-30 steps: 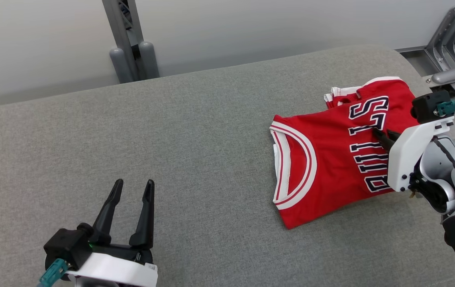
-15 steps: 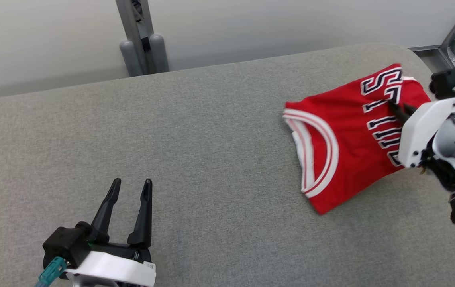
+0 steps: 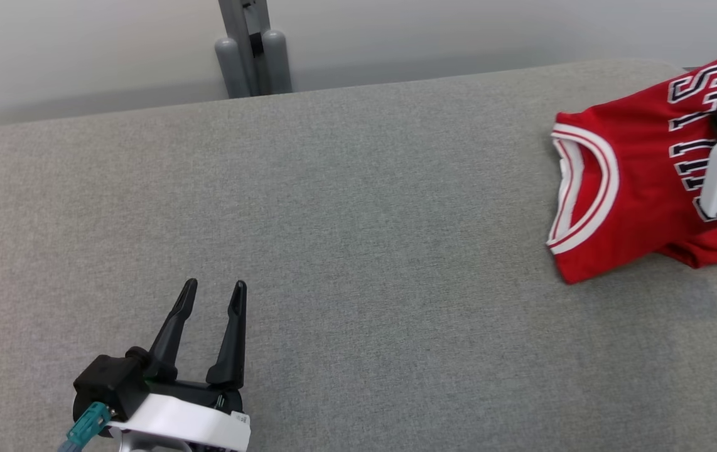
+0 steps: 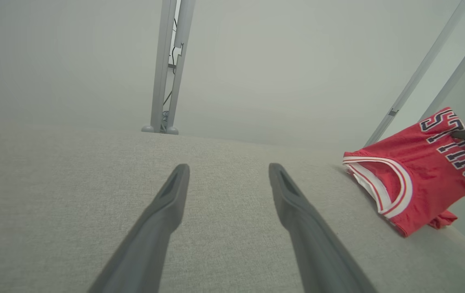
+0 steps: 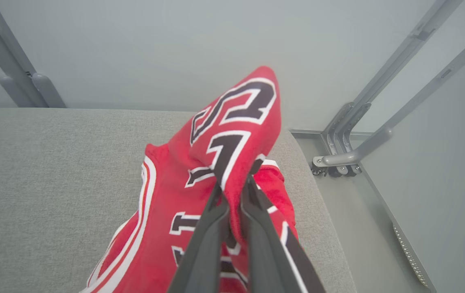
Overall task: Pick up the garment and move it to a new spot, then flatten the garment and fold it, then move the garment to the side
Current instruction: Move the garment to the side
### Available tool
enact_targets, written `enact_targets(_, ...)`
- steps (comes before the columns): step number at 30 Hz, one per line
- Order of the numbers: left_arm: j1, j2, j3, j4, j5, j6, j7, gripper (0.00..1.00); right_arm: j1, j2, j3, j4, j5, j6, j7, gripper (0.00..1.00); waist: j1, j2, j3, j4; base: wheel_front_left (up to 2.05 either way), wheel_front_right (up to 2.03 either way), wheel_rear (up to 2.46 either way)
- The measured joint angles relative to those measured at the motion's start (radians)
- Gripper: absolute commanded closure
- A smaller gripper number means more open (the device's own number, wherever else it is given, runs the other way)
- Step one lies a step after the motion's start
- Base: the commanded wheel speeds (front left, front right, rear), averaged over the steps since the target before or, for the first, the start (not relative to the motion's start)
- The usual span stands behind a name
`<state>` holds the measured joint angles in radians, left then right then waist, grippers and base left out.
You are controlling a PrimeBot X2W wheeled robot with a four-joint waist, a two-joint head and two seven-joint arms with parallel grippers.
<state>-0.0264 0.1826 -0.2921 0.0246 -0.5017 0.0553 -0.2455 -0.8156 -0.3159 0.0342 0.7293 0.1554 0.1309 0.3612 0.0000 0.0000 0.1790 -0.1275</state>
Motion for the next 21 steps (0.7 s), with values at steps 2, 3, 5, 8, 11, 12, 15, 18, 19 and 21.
enact_targets(2,-0.002,0.002,-0.002,0.0,0.0,0.0,0.0,0.0,-0.015,-0.012,-0.015,0.027,-0.039,0.0,-0.014,1.0,0.0,0.0,0.008,0.007,0.0,0.0,0.0)
enact_targets(3,-0.003,0.002,-0.003,0.0,0.0,0.0,0.0,0.0,-0.021,-0.018,-0.021,0.039,-0.057,0.0,-0.021,1.0,0.0,0.0,0.011,0.01,0.0,0.0,0.0)
enact_targets(5,-0.004,0.003,-0.006,0.0,0.0,0.0,0.003,0.0,-0.036,-0.032,-0.029,0.064,-0.1,0.0,-0.031,1.0,0.0,0.0,0.02,0.018,0.0,0.0,0.0)
enact_targets(8,-0.015,0.01,-0.006,0.002,0.0,-0.002,0.008,0.0,-0.05,-0.046,-0.049,0.098,-0.157,0.0,-0.036,1.0,0.0,0.0,0.032,0.028,0.0,0.0,0.0)
enact_targets(11,-0.023,0.014,-0.011,0.004,-0.001,-0.005,0.009,0.0,-0.06,-0.057,-0.077,0.131,-0.24,0.0,-0.039,1.0,0.0,0.0,0.052,0.043,0.0,0.0,0.0)
enact_targets(12,-0.024,0.013,-0.012,0.005,-0.001,-0.005,0.009,0.0,-0.062,-0.058,-0.084,0.137,-0.26,0.0,-0.042,1.0,0.0,0.0,0.057,0.046,0.0,0.0,0.0)
enact_targets(15,-0.031,0.014,-0.015,0.007,0.0,-0.006,0.009,0.0,-0.069,-0.059,-0.112,0.155,-0.323,0.0,-0.044,1.0,0.0,0.0,0.073,0.056,0.0,0.0,0.0)
enact_targets(18,-0.04,0.013,-0.017,0.009,0.0,-0.006,0.009,0.0,-0.073,-0.057,-0.144,0.157,-0.395,0.0,-0.044,1.0,0.0,0.0,0.088,0.065,0.0,0.0,0.0)
enact_targets(19,-0.041,0.014,-0.017,0.01,0.0,-0.006,0.008,0.0,-0.074,-0.055,-0.157,0.157,-0.42,0.0,-0.044,1.0,0.0,0.0,0.093,0.067,0.0,0.0,0.0)
enact_targets(21,-0.045,0.013,-0.018,0.013,0.0,-0.006,0.007,0.0,-0.076,-0.052,-0.184,0.15,-0.468,0.0,-0.045,0.89,0.0,0.0,0.102,0.071,0.0,0.0,0.0)
